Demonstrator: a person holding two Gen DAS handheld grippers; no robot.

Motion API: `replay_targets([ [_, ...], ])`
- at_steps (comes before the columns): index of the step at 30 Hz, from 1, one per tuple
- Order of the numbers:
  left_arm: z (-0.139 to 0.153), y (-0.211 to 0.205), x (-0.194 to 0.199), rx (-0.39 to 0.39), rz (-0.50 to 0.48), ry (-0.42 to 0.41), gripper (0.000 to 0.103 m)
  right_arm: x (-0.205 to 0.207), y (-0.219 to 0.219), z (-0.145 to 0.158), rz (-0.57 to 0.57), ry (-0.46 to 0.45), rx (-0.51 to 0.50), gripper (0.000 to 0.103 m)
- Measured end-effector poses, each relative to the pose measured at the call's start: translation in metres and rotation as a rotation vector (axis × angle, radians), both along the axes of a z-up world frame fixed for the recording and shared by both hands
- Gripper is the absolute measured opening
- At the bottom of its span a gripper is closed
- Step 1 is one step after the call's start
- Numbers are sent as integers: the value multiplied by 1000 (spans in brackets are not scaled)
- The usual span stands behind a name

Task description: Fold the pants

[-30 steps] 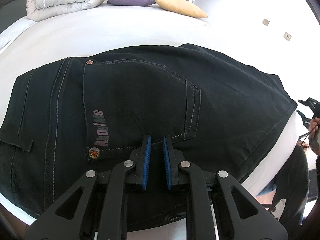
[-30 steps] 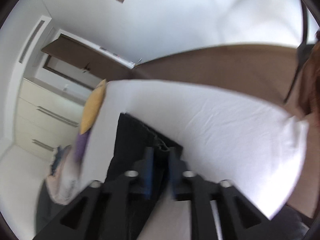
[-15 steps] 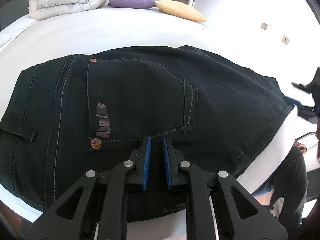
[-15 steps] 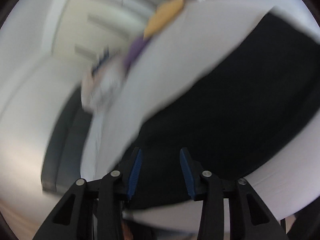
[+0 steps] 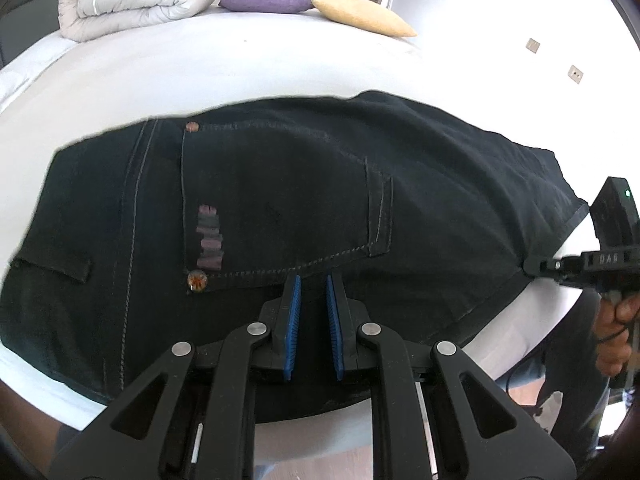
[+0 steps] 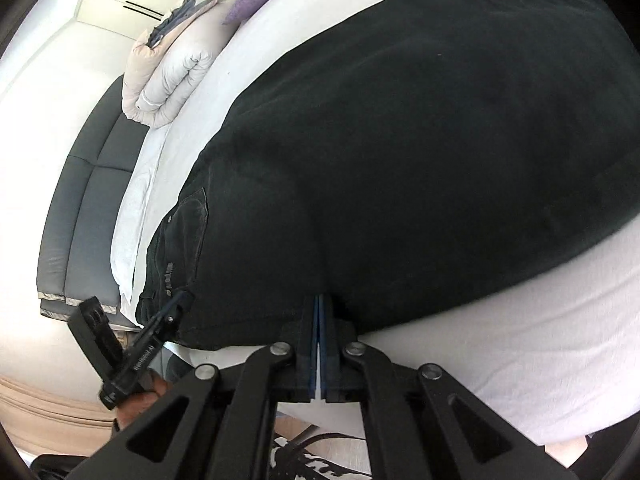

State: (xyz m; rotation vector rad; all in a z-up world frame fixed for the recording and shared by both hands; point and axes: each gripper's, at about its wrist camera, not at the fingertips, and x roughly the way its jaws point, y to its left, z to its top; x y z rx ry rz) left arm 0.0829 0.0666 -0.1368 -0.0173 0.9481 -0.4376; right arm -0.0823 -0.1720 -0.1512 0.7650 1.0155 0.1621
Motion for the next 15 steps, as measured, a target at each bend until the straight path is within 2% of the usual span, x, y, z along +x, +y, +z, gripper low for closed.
replay_targets([
  [4,23,-19,16,-82,-16,-18,13,0,-4,-3,9,-17,-6,0],
  [7,25,-46,36,-114,-51,3,13,-2,-4,0,38,-25,-18,0],
  [9,14,-64,48,-109,-89,32,13,6,2,12,63,-26,-25,0],
  [10,5,-71,53,-90,-94,58,13,8,1,21,67,-40,-33,5],
  [11,-9,-77,55,-70,-97,91,13,9,-1,32,62,-68,-47,5],
  [13,-19,-72,48,-115,-81,45,13,20,-5,59,65,-151,-58,5],
  [15,-25,-64,46,-173,-67,53,13,48,-2,76,100,-186,-37,5],
])
